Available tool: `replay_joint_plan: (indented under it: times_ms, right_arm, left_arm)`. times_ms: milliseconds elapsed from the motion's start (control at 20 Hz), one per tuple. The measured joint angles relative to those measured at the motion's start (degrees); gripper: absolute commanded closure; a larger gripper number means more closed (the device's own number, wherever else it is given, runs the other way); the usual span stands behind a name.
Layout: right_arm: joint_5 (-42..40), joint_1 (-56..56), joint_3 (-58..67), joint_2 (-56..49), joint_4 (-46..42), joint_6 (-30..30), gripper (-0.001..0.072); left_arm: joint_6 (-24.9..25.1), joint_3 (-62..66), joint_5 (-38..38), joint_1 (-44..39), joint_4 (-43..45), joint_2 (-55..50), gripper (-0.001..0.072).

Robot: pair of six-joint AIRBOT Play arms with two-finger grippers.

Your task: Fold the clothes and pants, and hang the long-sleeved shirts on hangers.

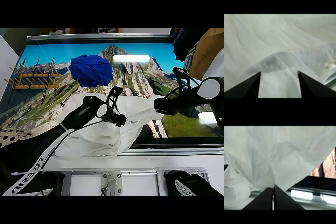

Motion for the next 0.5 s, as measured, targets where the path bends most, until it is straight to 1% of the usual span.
replay_joint_plan:
  times_ms: [100, 150, 200, 250, 300, 500]
  right_arm:
    - [0.2, 0.0, 0.0, 0.0, 0.0, 0.0, 0.0703]
    - [0.3, 0.0, 0.0, 0.0, 0.0, 0.0, 0.0703]
    - [0.3, 0.0, 0.0, 0.0, 0.0, 0.0, 0.0703]
    - [0.3, 0.0, 0.0, 0.0, 0.0, 0.0, 0.0703]
    - [0.5, 0.0, 0.0, 0.0, 0.0, 0.0, 0.0703]
    - [0.7, 0.0, 0.3, 0.0, 0.0, 0.0, 0.0704]
  left_arm:
    - [-0.2, 0.6, -0.4, -0.1, 0.7, -1.3, 0.0225]
    - [-0.5, 0.8, -0.5, -0.2, 1.6, -1.6, 0.0343]
    - [-1.0, 0.9, -0.8, -0.2, 2.5, -1.9, 0.0522]
    - [-1.2, 1.0, -1.0, -0.2, 3.9, -2.1, 0.0652]
    - [-1.5, 1.0, -1.4, -0.2, 4.7, -2.2, 0.0699]
    - [-2.1, 1.7, -2.1, 0.1, 6.8, -0.5, 0.0699]
